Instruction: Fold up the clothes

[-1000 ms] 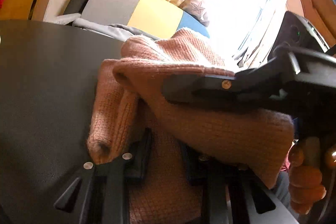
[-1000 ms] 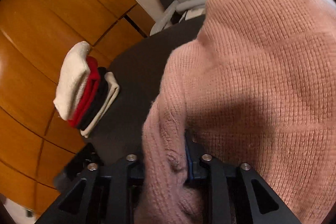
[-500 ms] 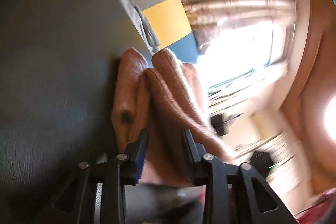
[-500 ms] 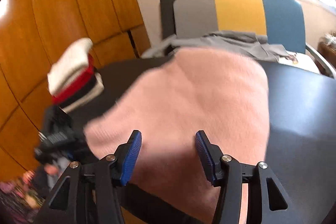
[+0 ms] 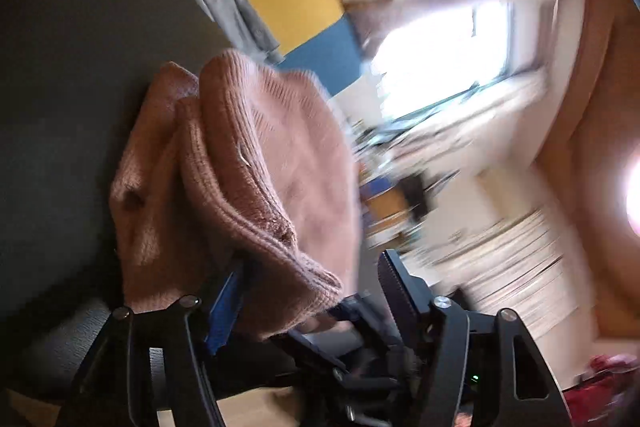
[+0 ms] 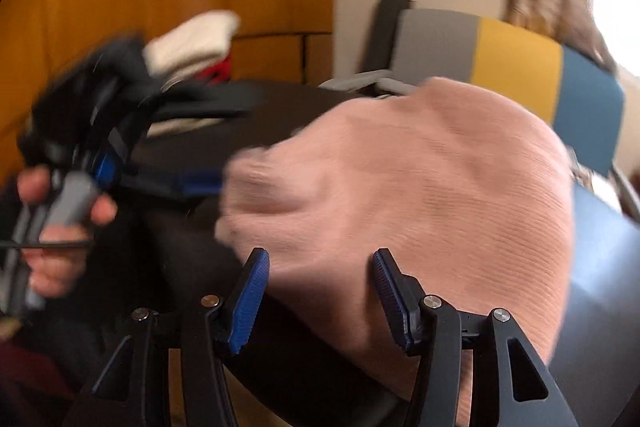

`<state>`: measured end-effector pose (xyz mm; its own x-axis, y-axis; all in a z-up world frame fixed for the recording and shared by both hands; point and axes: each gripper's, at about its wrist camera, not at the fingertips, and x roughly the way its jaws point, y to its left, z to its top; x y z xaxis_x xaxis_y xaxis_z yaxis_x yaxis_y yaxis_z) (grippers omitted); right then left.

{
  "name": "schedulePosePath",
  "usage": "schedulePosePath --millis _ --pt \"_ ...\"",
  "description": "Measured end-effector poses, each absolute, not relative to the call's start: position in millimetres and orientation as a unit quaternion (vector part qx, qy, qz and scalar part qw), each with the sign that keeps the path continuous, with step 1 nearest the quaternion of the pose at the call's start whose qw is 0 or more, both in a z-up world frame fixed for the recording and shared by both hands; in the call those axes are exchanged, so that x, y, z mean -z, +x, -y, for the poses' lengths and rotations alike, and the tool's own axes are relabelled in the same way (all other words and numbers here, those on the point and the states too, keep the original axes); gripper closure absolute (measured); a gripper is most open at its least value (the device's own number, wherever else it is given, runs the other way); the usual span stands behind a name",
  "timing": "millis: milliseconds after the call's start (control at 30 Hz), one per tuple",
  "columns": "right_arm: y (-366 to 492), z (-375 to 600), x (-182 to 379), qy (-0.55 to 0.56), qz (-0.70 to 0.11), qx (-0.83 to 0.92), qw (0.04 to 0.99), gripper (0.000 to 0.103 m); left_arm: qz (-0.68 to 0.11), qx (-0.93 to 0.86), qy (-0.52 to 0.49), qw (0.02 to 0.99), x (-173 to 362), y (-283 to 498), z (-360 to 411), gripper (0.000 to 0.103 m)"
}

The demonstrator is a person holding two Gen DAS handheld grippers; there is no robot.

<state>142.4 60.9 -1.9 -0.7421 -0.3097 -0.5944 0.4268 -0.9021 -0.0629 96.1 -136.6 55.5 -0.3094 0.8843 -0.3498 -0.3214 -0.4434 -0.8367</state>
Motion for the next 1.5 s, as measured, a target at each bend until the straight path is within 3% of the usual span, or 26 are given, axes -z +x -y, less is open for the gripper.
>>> schedulePosePath --millis 167,300,367,500,633,767,900,1033,1133,1233,1333,1400,1500 --pt "148.5 -34.5 8.0 0.272 -0.178 0.919 0.221 0.048 0.162 -0.803 -0.474 0.322 -65.9 100.4 103.5 0.034" --pt "149.9 -30.7 14.2 0.274 -0.212 0.913 0.216 0.047 0.095 -0.844 -0.46 0.259 -69.5 114.7 95.8 0.035" --pt "148.6 -37.8 12.7 0.276 -0.208 0.916 0.203 0.047 0.116 -0.845 -0.455 0.255 -68.5 112.9 99.1 0.04" --pt "140.0 -65.5 -2.8 0.266 -0.138 0.939 0.171 0.047 0.192 -0.84 -0.424 0.28 -73.6 113.7 119.2 0.074" --pt "121.7 -101.0 -1.9 0.294 -0.049 0.946 0.125 0.045 0.286 -0.807 -0.406 0.319 -72.1 103.4 143.6 0.082" --pt "109.8 -123.0 5.4 0.322 0.026 0.939 0.121 0.045 0.327 -0.787 -0.383 0.357 -74.6 101.0 157.7 0.086" --pt "111.7 -118.8 3.0 0.314 0.012 0.941 0.125 0.045 0.375 -0.778 -0.327 0.383 -81.3 106.2 178.1 0.087" --pt "112.8 -111.6 7.7 0.323 -0.001 0.937 0.131 0.044 0.316 -0.814 -0.37 0.318 -44.2 83.8 178.6 0.087" --pt "110.5 -108.8 13.9 0.337 -0.013 0.931 0.138 0.044 0.36 -0.797 -0.371 0.312 -4.1 69.4 184.2 0.087" --pt "113.8 -112.5 4.1 0.325 0.002 0.933 0.153 0.044 0.321 -0.817 -0.362 0.313 -13.1 67.2 172.5 0.085" --pt "118.5 -122.0 -13.3 0.301 0.014 0.942 0.15 0.053 0.327 -0.815 -0.354 0.321 -12.3 67.8 172.8 0.085" --pt "114.8 -124.9 -19.2 0.309 0.004 0.94 0.142 0.071 0.333 -0.813 -0.351 0.323 -12.0 64.1 176.0 0.084" --pt "112.8 -129.5 -14.6 0.336 -0.005 0.932 0.137 0.072 0.322 -0.822 -0.345 0.319 -9.8 62.0 172.1 0.083"
